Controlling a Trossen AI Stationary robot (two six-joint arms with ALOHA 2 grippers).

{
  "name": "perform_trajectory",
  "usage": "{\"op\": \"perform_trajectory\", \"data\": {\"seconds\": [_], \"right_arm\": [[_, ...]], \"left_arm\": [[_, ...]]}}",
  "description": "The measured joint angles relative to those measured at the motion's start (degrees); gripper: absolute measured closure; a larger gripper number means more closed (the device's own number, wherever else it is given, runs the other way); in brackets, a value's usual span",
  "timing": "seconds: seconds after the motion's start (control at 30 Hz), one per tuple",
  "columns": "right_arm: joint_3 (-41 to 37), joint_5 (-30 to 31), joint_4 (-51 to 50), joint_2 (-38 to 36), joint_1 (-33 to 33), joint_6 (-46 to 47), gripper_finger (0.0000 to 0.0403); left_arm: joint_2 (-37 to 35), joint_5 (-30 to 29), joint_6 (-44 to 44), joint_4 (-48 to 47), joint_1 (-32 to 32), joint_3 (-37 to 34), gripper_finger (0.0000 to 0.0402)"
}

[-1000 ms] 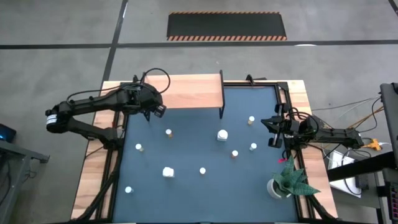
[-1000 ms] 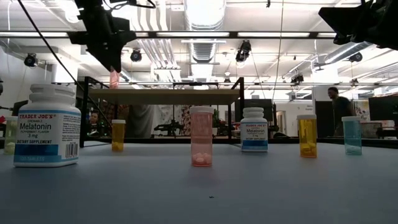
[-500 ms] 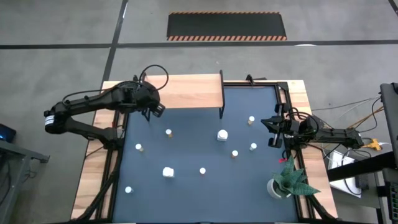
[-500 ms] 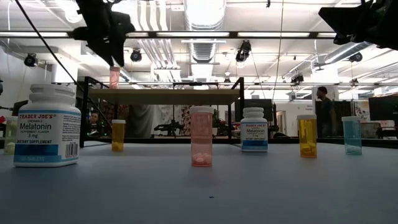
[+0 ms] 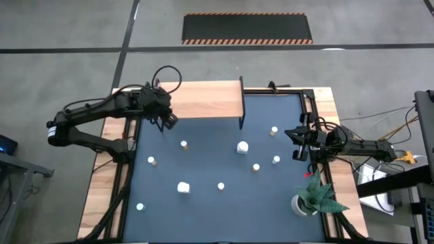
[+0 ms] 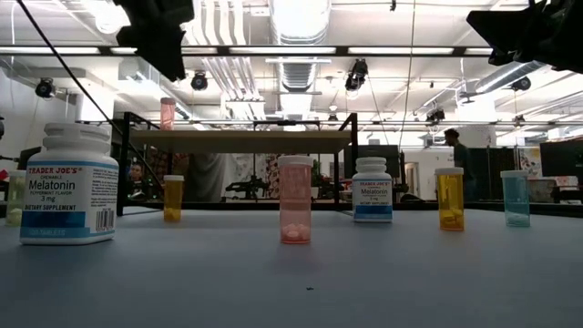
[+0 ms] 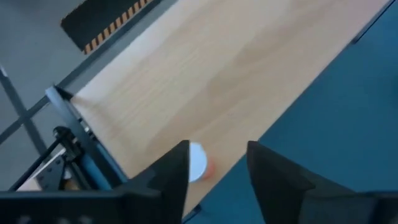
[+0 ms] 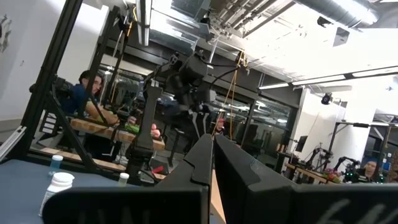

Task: Pick and place medicine bottles onto shelf by color
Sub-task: Put the top pink pill bottle on the shelf

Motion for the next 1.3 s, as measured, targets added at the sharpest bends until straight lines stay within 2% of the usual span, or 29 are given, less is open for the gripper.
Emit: {"op": "perform_trajectory", "data": {"seconds": [0.23,0.4,0.9,1.13,1.3], "right_arm": [[0.0,0.0,0.0,0.0,0.0,0.0,0.0394],[0.0,0.0,0.0,0.0,0.0,0.0,0.0394],[0.0,0.0,0.0,0.0,0.0,0.0,0.0394],[0.0,0.0,0.0,0.0,0.0,0.0,0.0394],[0.0,0.0,0.0,0.0,0.0,0.0,0.0394]], "left_arm": [[0.1,-0.3,-0.4,-3.1,0.5,-0.4,0.0359],[0.4,-1.6,-0.4,-3.2,0.7,-0.5,0.0397],[1.5,-5.2,-0.5,0.3,1.0,-4.6,0.0398],[1.5,-8.3,-0.5,-0.3,1.0,-4.8,0.0398],[1.5,-8.4,-0.5,-0.2,1.0,-4.8,0.0398]]}}
